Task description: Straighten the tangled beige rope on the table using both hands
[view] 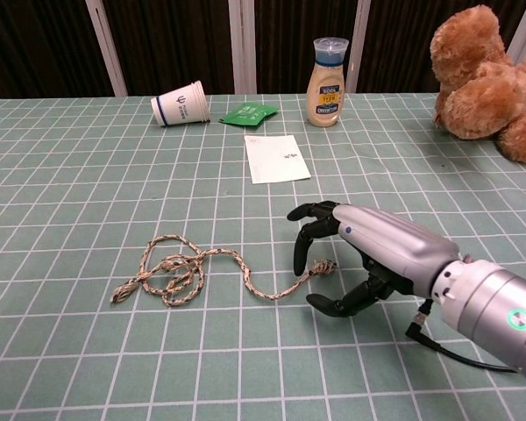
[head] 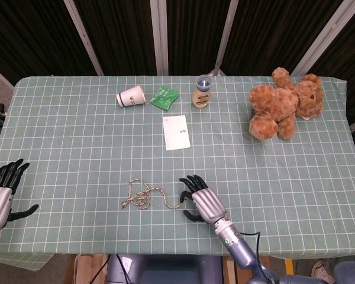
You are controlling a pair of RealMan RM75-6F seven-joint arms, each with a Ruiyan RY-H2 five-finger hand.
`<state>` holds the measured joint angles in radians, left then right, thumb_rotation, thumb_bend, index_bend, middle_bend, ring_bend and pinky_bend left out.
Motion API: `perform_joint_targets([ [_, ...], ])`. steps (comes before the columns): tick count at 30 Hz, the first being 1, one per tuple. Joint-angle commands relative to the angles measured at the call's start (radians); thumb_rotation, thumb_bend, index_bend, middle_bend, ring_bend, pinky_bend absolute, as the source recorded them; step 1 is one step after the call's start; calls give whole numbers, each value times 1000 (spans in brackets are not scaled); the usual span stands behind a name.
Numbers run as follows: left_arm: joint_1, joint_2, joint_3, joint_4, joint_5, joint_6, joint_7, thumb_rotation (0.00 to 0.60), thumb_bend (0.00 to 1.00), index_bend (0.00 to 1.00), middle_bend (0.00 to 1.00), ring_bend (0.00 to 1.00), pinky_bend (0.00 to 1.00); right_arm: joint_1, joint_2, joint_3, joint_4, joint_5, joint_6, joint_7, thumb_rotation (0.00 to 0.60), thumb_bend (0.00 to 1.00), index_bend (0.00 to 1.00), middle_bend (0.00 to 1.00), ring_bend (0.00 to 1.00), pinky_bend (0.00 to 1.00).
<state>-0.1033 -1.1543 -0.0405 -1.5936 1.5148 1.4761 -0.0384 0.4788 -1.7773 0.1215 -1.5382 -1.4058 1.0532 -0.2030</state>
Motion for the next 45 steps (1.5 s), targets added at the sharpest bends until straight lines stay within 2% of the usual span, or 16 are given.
perform_joint_targets([
  [1, -2, 1, -1, 1, -3, -4, -4, 600, 36, 0, 0, 0, 0, 8, -30, 8, 30, 17, 2, -9, 600, 351, 510, 147, 0, 0],
  [12, -7, 1, -2, 5, -10, -14, -16, 600, 36, 0, 0, 0, 0, 21, -71, 9, 78, 42, 7, -21, 600, 400, 536, 165, 0, 0],
  [39, -9, 0, -3, 5, -11, -10, -15, 600, 36, 0, 0, 0, 0, 24, -85, -4, 80, 55, 31, -20, 600, 433, 566, 171, 0, 0],
  [45, -10, 0, -3, 5, -9, -10, -16, 600, 36, 0, 0, 0, 0, 22, -93, -8, 82, 62, 34, -23, 600, 440, 620, 191, 0, 0],
])
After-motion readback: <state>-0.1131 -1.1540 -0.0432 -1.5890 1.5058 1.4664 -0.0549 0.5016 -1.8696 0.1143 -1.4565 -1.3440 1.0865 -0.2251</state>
